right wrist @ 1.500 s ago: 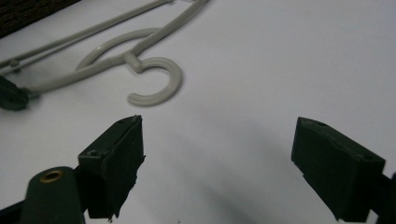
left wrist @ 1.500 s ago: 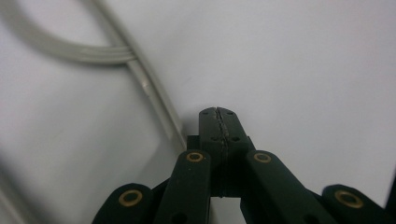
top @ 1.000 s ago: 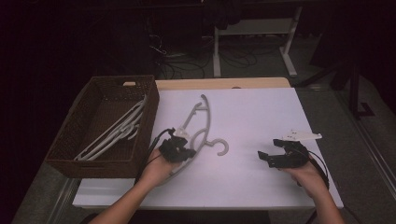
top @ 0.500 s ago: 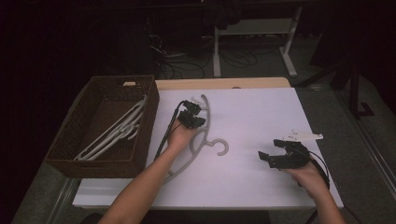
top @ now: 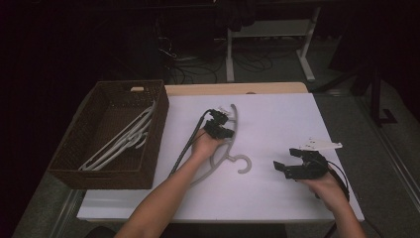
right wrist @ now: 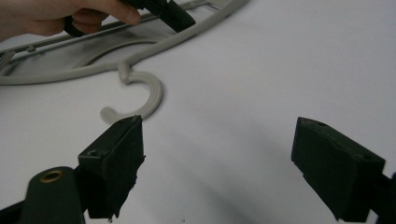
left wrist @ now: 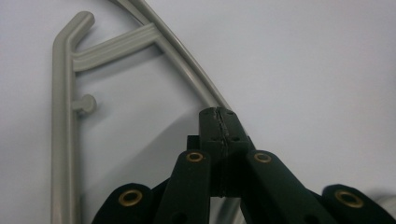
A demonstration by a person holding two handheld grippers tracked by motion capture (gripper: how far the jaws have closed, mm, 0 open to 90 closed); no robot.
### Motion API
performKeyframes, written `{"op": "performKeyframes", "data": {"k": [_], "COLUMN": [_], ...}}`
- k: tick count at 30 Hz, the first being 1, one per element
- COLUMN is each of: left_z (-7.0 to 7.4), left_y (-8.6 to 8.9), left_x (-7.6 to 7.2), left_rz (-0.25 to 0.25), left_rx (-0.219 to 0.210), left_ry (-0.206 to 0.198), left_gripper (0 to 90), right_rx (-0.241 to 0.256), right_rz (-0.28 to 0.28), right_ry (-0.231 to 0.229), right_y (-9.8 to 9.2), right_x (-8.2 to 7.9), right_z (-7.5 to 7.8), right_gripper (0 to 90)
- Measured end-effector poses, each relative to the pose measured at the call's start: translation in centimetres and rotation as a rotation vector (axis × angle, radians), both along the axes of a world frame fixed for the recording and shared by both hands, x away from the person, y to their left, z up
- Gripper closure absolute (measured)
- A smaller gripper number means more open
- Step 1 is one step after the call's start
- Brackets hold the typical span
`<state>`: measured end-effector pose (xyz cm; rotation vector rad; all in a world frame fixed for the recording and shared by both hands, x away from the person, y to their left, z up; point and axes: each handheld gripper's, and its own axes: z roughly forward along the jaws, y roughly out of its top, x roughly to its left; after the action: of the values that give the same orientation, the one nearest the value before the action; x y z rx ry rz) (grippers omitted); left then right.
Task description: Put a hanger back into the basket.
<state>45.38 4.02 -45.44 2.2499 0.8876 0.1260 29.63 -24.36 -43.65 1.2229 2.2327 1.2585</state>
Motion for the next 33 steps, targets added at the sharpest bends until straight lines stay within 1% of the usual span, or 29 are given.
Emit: {"op": "performKeyframes", "data": {"k": [2,3,4,5,8,9,10,11,12,13,14,16,17,18,19,21,22,23,24,25,26,27,28,29,30,31,32,33], "left_z": [0.0,0.0,0.0,0.0,0.0,0.0,0.0,-0.1,-0.1,-0.1,-0.2,-0.2,-0.2,0.1,0.1,1.1,2.1,2.1,2.6,3.0,3.8,3.8,4.1,4.3,4.4,4.4,4.4,4.3], "left_y": [-1.3,-2.4,-2.9,-3.5,-4.9,-4.9,-5.6,-5.8,-6.0,-6.0,-6.1,-6.1,-6.0,-5.5,-5.5,-4.4,-2.9,-2.9,-2.1,-1.3,0.4,0.4,1.4,2.6,3.5,4.5,4.9,5.7], "left_x": [-1.0,-2.0,-2.6,-3.2,-4.8,-4.8,-5.8,-6.2,-6.7,-6.7,-7.2,-7.3,-7.3,-7.3,-7.3,-7.4,-7.7,-7.7,-8.0,-8.2,-8.8,-8.8,-9.1,-9.6,-10.0,-10.5,-10.7,-11.1], "left_rz": [-0.056,-0.101,-0.128,-0.148,-0.211,-0.211,-0.242,-0.256,-0.261,-0.261,-0.275,-0.277,-0.277,-0.277,-0.277,-0.267,-0.275,-0.275,-0.279,-0.278,-0.278,-0.278,-0.278,-0.277,-0.276,-0.279,-0.280,-0.282], "left_rx": [-0.007,-0.005,0.000,-0.006,0.003,0.003,-0.002,0.003,-0.005,-0.005,-0.013,-0.013,-0.024,-0.041,-0.041,-0.054,-0.068,-0.068,-0.069,-0.070,-0.083,-0.083,-0.081,-0.086,-0.087,-0.093,-0.100,-0.105], "left_ry": [0.015,0.020,0.020,0.021,0.024,0.024,0.027,0.021,0.024,0.024,0.023,0.019,0.022,0.026,0.026,0.013,-0.001,-0.001,-0.009,-0.020,-0.037,-0.037,-0.042,-0.050,-0.056,-0.062,-0.064,-0.060], "left_gripper": [90.0,90.0,90.0,90.0,90.0,90.0,90.0,90.0,90.0,90.0,90.0,90.0,89.8,86.1,84.4,79.6,75.3,72.8,72.8,69.5,60.7,58.7,55.7,55.7,52.9,47.9,47.1,44.9], "right_rx": [0.002,0.005,0.005,0.004,0.003,0.003,0.008,0.007,0.007,0.007,0.007,0.010,0.011,0.012,0.012,0.018,0.018,0.018,0.023,0.022,0.013,0.008,0.000,0.000,-0.012,-0.039,-0.043,-0.051], "right_rz": [-0.001,-0.003,-0.003,-0.002,-0.003,-0.003,-0.006,-0.008,-0.009,-0.009,-0.011,-0.015,-0.016,-0.017,-0.017,-0.020,-0.022,-0.022,-0.025,-0.028,-0.033,-0.031,-0.024,-0.024,-0.020,-0.027,-0.030,-0.033], "right_ry": [-0.001,-0.001,-0.002,-0.003,-0.003,-0.003,-0.007,-0.006,-0.006,-0.006,-0.009,-0.008,-0.009,-0.009,-0.009,0.005,0.008,0.008,0.014,0.019,0.029,0.036,0.037,0.037,0.038,0.035,0.036,0.034], "right_y": [0.0,-0.1,-0.1,-0.1,-0.2,-0.2,-0.3,-0.3,-0.4,-0.4,-0.5,-0.6,-0.6,-0.6,-0.6,-0.7,-0.8,-0.8,-0.8,-0.8,-0.6,-0.5,-0.3,-0.3,0.0,0.7,0.8,1.1], "right_x": [0.0,0.0,0.0,0.0,-0.1,-0.1,-0.1,-0.1,-0.1,-0.1,-0.1,-0.1,-0.1,-0.1,-0.1,0.0,0.0,0.0,0.0,0.1,0.3,0.3,0.4,0.4,0.6,1.0,1.1,1.5], "right_z": [0.0,0.0,0.0,0.0,0.1,0.1,0.1,0.2,0.2,0.2,0.2,0.2,0.2,0.3,0.3,0.3,0.4,0.4,0.4,0.5,0.8,0.9,1.1,1.1,1.3,1.7,1.8,2.0], "right_gripper": [16.6,16.7,16.6,16.7,16.7,16.7,16.7,16.7,16.7,16.7,16.7,16.7,16.7,16.7,16.7,17.9,18.7,18.7,19.6,20.6,22.2,22.3,22.5,22.5,23.0,28.9,30.7,33.8]}}
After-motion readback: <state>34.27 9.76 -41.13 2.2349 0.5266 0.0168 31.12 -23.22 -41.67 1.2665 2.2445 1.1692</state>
